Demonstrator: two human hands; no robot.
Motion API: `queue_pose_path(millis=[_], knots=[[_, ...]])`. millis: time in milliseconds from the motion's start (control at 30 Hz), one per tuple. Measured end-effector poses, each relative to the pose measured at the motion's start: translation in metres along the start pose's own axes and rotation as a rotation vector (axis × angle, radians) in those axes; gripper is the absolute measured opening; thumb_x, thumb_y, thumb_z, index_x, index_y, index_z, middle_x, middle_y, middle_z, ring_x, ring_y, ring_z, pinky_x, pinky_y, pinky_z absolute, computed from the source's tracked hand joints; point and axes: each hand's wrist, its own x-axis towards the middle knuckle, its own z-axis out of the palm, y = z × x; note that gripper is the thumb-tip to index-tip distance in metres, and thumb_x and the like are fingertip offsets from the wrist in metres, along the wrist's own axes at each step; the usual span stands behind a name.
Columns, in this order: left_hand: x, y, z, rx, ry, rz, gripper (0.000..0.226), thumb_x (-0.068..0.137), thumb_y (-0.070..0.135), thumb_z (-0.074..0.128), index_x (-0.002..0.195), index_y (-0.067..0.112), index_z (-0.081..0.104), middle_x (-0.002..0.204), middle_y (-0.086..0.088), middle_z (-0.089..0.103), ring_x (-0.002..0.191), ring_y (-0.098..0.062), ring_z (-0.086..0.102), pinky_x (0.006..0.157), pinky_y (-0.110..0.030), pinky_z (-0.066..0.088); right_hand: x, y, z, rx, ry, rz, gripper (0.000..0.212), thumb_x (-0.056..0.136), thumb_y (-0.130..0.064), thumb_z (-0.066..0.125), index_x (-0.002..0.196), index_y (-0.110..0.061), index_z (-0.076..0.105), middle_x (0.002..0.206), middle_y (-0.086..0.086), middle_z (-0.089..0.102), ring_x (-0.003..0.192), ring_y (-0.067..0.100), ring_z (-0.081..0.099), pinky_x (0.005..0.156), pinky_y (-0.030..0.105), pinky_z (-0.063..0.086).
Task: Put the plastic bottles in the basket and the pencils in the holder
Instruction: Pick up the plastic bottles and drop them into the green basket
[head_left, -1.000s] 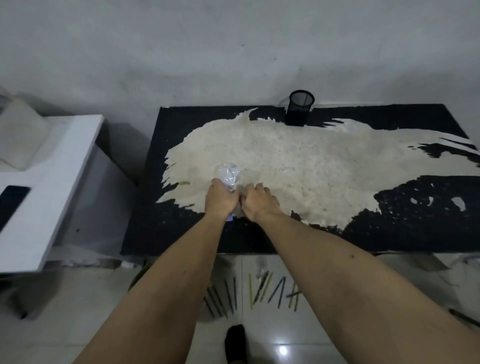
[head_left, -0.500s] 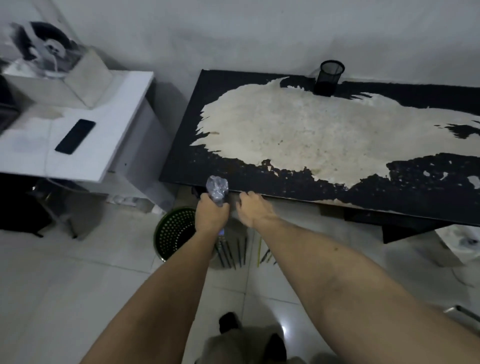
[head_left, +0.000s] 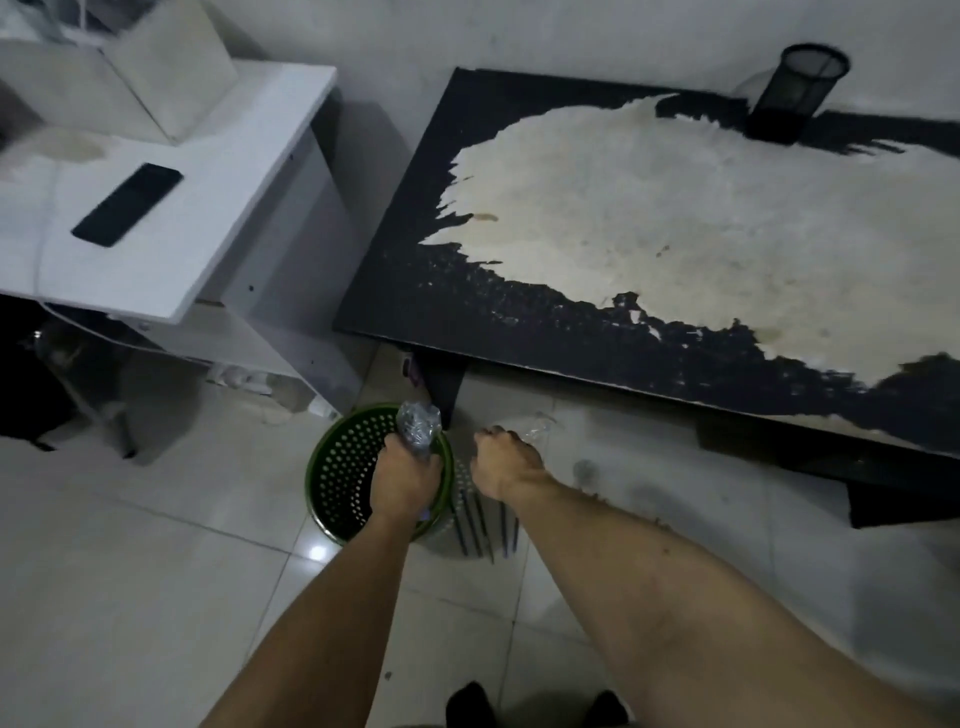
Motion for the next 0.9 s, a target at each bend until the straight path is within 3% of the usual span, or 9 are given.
queue_pose_path(millis=[133,233,300,433,500,567,767,900], knots=[[0.067,-0.044,0.055,-0.003,0.053,0.009,0.04,0.082,0.031,0.067,0.109,0.009,0.046,0.114,-0.018,0.061,0.083,-0.029,0.064,0.067,-0.031,0.052,0.072,0.017,0.065,0.033,0.002,0.008,0.043,0.096,-0.025,0.049,0.138,-0.017,0.047,0.139,0.011,0.052,0.126,0.037,0.053,0.102,0.054,0.046],[0.113,-0.077,0.092,0.016,0.094,0.034,0.046,0.082,0.031,0.067,0.115,0.006,0.047,0.118,-0.021,0.059,0.103,-0.037,0.06,0.081,-0.037,0.046,0.122,0.024,0.112,0.08,-0.004,0.003,0.051,0.099,-0.025,0.047,0.148,-0.016,0.036,0.146,0.015,0.047,0.13,0.038,0.05,0.104,0.05,0.044],[0.139,-0.099,0.114,-0.002,0.11,0.03,0.047,0.082,0.031,0.066,0.117,0.007,0.046,0.119,-0.02,0.058,0.104,-0.038,0.059,0.083,-0.037,0.048,0.15,0.026,0.142,0.115,-0.008,0.005,0.056,0.101,-0.03,0.047,0.152,-0.016,0.029,0.146,0.016,0.047,0.13,0.037,0.051,0.1,0.046,0.043],[0.182,-0.129,0.145,-0.048,0.094,-0.005,0.045,0.084,0.03,0.065,0.115,0.01,0.039,0.12,-0.022,0.055,0.106,-0.042,0.059,0.081,-0.051,0.057,0.191,0.029,0.188,0.184,0.009,-0.005,0.067,0.1,-0.038,0.05,0.156,-0.02,0.019,0.14,0.016,0.054,0.122,0.037,0.057,0.09,0.043,0.046],[0.204,-0.145,0.162,-0.004,0.107,-0.004,0.047,0.085,0.029,0.064,0.116,0.009,0.036,0.118,-0.026,0.058,0.105,-0.042,0.06,0.085,-0.047,0.056,0.207,0.03,0.209,0.185,0.026,-0.031,0.07,0.099,-0.039,0.049,0.157,-0.021,0.015,0.139,0.017,0.054,0.12,0.038,0.058,0.088,0.043,0.046],[0.225,-0.159,0.175,0.004,0.117,-0.024,0.05,0.086,0.029,0.063,0.12,0.008,0.034,0.12,-0.028,0.058,0.106,-0.042,0.06,0.084,-0.039,0.051,0.22,0.03,0.224,0.205,0.052,-0.054,0.066,0.098,-0.039,0.048,0.155,-0.021,0.019,0.136,0.017,0.055,0.116,0.038,0.059,0.087,0.043,0.047],[0.268,-0.187,0.207,0.019,0.092,-0.141,0.077,0.084,0.038,0.067,0.144,0.008,0.029,0.136,-0.024,0.049,0.121,-0.041,0.053,0.091,-0.041,0.045,0.235,0.032,0.248,0.288,0.161,-0.101,0.057,0.096,-0.037,0.044,0.146,-0.013,0.028,0.131,0.018,0.056,0.11,0.039,0.059,0.088,0.046,0.05],[0.268,-0.199,0.224,0.073,0.015,-0.15,0.062,0.088,0.038,0.063,0.137,0.004,0.047,0.134,-0.022,0.055,0.119,-0.038,0.055,0.097,-0.041,0.045,0.23,0.042,0.247,0.285,0.17,-0.144,0.052,0.1,-0.044,0.039,0.142,-0.013,0.033,0.127,0.017,0.057,0.106,0.038,0.06,0.087,0.047,0.051]])
